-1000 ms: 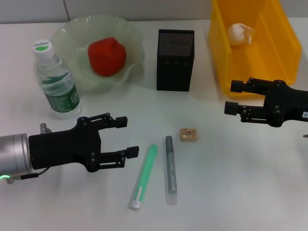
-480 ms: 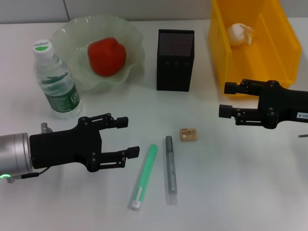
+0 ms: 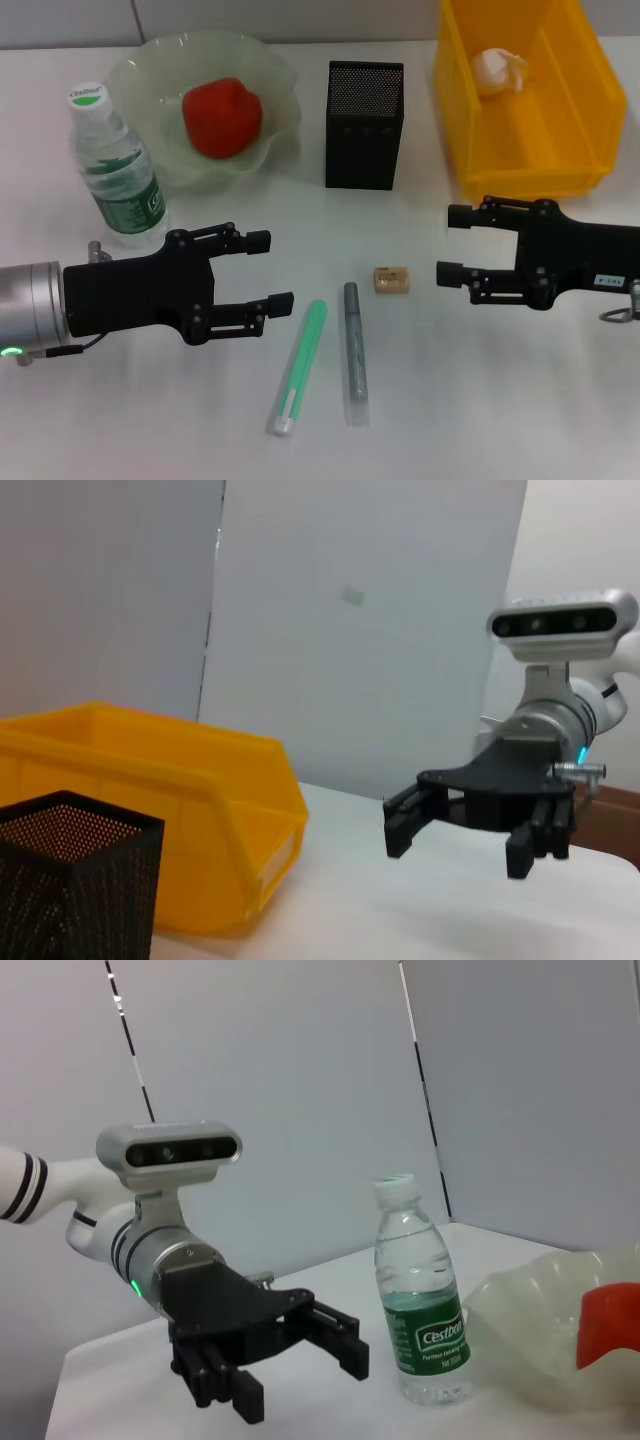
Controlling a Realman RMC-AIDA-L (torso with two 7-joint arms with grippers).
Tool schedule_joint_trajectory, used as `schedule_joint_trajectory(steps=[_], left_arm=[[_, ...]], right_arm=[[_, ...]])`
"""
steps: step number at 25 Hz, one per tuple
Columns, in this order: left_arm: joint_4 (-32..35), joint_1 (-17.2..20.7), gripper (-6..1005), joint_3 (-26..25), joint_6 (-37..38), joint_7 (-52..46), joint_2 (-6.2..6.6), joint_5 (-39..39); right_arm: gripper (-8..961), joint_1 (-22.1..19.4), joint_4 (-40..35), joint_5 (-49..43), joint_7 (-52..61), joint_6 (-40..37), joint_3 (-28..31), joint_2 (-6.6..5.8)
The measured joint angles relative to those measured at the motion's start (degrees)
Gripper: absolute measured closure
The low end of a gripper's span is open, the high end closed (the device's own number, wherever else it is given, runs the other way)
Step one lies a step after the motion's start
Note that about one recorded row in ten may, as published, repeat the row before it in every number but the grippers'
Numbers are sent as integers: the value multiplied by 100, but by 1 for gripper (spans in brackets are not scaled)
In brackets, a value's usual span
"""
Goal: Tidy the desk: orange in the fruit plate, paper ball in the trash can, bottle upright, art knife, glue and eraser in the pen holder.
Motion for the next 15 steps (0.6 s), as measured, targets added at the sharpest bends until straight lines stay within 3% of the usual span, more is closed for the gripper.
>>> schedule_joint_trajectory(steps=[15], left_arm=[[12, -102, 214, 24, 66, -14, 34, -4]], right_arm=[[178, -54, 224, -64, -222, 194, -29, 83]])
